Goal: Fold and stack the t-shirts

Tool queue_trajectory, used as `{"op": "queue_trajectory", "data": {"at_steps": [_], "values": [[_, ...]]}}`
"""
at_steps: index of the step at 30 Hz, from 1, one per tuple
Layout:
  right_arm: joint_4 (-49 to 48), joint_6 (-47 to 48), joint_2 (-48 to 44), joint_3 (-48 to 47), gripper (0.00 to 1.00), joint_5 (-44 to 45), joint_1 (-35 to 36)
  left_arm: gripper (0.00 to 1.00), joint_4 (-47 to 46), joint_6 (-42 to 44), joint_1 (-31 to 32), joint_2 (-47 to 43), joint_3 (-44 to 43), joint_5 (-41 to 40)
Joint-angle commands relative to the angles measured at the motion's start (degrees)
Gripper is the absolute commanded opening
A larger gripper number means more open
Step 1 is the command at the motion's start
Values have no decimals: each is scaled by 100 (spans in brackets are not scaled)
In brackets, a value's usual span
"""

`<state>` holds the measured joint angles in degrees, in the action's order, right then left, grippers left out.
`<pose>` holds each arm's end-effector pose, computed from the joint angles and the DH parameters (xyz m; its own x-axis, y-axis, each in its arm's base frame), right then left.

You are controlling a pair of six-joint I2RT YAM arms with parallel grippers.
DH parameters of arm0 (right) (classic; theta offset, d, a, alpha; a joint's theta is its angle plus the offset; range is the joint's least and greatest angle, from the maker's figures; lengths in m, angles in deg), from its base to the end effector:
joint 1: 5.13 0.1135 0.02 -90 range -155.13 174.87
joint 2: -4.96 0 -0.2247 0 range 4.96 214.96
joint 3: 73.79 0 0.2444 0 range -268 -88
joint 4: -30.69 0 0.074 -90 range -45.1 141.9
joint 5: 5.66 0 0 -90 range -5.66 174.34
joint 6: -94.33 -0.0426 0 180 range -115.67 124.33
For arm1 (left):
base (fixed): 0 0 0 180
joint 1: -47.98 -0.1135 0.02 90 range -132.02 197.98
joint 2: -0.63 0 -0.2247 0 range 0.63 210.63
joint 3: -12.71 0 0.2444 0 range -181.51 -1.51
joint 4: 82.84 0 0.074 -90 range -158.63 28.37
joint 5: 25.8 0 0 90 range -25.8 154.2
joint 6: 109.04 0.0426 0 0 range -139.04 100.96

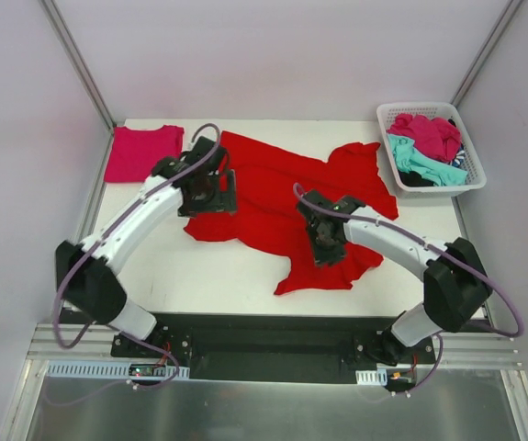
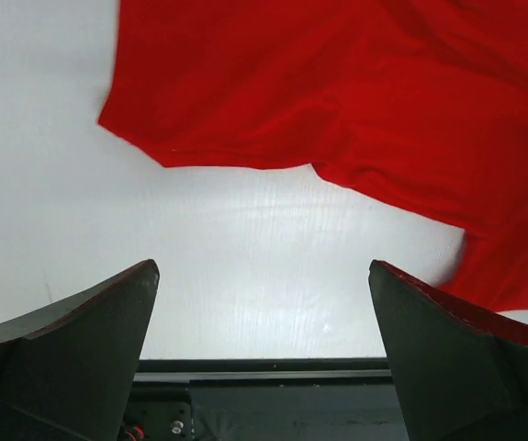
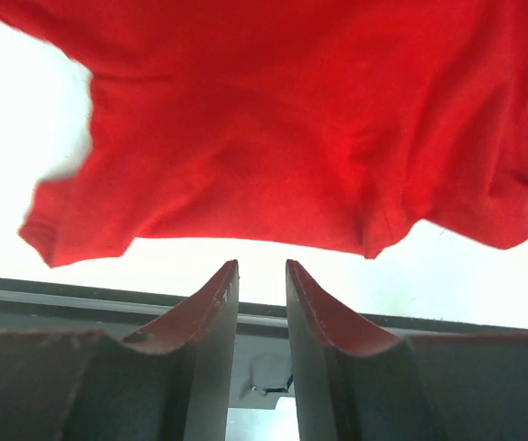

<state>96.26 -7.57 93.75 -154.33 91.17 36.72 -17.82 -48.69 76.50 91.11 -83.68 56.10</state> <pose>0.2191 0.1894 0.1914 -0.8315 -0.4699 -0.2962 -0.4765 0.8775 -0.0543 0.2881 -0.1497 0.2637 -0.8577 -0.0913 -0.5060 -0.0174 0.9887 -0.1489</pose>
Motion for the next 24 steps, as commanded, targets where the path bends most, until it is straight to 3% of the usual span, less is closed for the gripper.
{"op": "queue_trajectory", "data": {"at_steps": [1,6,10,15,24], "values": [[-178,-523,-126,585,30,441,464,99,-158,-225,-249,-1040,386,-527],[-135,-822,208,577,29,915,1342,99,-36,3,-1459,-989,-105,229],[-82,-1103,480,113,30,1442,2177,99,140,178,-1866,-190,-938,203],[129,-1332,964,-267,29,1734,3013,99,202,231,-2007,365,-1310,230],[-213,-1464,1395,-29,30,1611,3137,99,184,319,-2051,251,-1135,115]]}}
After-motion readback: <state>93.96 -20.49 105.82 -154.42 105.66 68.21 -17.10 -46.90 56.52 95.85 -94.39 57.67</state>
